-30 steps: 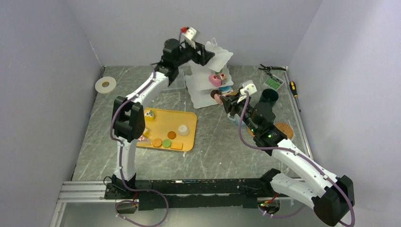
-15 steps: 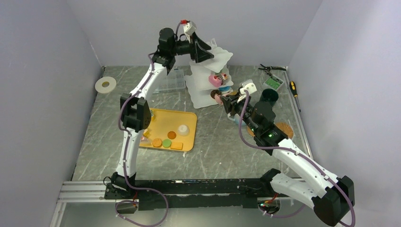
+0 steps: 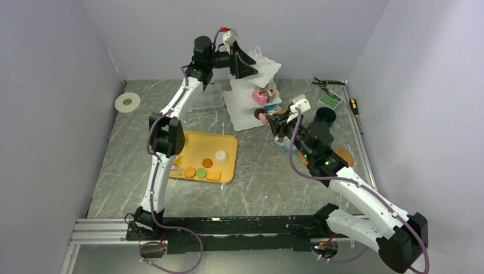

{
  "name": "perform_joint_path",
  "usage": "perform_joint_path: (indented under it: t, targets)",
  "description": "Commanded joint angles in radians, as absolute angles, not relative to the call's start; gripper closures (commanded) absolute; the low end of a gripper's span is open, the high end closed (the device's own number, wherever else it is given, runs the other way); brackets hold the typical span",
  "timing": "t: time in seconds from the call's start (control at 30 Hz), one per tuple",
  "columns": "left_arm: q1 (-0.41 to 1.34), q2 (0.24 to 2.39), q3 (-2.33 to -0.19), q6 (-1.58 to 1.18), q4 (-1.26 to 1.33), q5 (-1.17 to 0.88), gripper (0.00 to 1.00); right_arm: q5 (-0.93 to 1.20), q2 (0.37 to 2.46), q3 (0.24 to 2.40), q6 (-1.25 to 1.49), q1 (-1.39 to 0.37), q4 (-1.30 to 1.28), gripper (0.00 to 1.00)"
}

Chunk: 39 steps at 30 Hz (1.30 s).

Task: Serve the afternoon tea
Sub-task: Adjust the desert table at the center of the board.

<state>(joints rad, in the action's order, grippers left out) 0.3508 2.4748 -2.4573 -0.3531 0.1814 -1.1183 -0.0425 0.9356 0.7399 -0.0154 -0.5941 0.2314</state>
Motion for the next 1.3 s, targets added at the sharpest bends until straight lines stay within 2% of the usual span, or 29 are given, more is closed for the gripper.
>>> perform_joint_path:
  t: [0.0,0.23,0.33,0.77,0.83,0.93,1.07,1.27]
  targets:
    - [0.351,2.493,-2.5,-0.379,0.265,-1.178,0.26,-0.028,0.927,0.787,-0.021,-0.591,0.274,0.58]
    - [0.362,2.543,-2.588,-0.384,0.32,-1.254,0.22,-0.018,0.931,0.785,-0.02,-0.591,0.284,0.59]
    - [0.365,2.564,-2.62,-0.387,0.329,-1.271,0.25,-0.015,0.931,0.789,-0.019,-0.591,0.278,0.59]
    - [0.388,2.545,-2.585,-0.364,0.378,-1.247,0.58,-0.017,0.907,0.771,-0.011,-0.591,0.27,0.59]
    - [0.389,2.549,-2.596,-0.348,0.372,-1.232,0.66,-0.015,0.905,0.77,-0.009,-0.591,0.269,0.59]
    - [0.391,2.547,-2.595,-0.319,0.37,-1.189,0.82,-0.015,0.903,0.77,-0.009,-0.591,0.267,0.59]
    - [0.393,2.526,-2.564,-0.279,0.385,-1.118,0.94,-0.015,0.9,0.765,-0.005,-0.591,0.268,0.59]
    - [0.4,2.479,-2.505,-0.216,0.406,-0.989,0.97,-0.011,0.906,0.764,-0.002,-0.591,0.273,0.6]
